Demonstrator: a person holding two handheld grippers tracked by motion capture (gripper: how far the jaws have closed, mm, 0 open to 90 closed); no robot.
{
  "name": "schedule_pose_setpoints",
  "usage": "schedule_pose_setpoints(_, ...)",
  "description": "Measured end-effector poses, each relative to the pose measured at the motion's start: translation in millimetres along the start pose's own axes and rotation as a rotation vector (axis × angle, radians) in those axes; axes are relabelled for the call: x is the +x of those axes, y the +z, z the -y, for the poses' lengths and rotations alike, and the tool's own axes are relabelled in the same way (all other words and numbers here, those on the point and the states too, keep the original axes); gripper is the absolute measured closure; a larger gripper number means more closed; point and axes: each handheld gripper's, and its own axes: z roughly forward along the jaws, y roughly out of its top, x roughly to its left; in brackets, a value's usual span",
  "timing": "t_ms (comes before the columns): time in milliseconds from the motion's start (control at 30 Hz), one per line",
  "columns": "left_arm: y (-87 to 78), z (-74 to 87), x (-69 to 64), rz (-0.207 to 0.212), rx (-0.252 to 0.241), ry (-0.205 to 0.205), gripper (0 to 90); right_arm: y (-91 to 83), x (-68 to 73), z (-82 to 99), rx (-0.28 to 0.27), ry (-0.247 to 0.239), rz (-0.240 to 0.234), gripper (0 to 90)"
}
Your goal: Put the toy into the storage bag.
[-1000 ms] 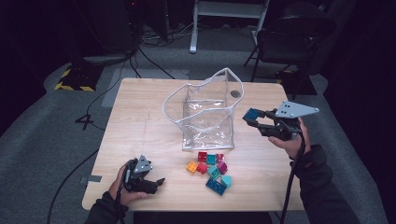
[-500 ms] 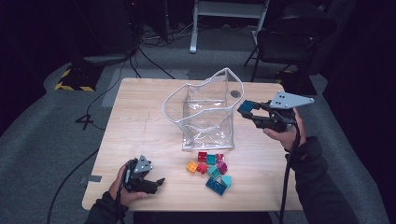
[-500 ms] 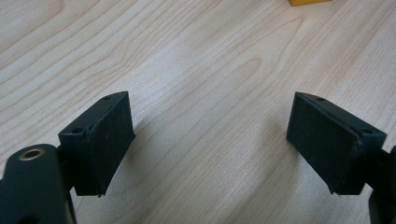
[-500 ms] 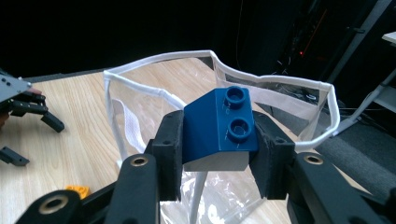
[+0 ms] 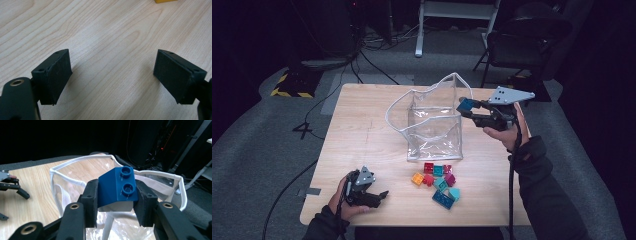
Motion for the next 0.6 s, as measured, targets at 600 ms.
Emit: schedule_pose_setpoints(600, 0.0, 0.0, 0.0, 0.0, 0.0, 0.001, 15.1, 45.7, -7.2, -13.9, 0.086, -0.005, 0.016, 59.6)
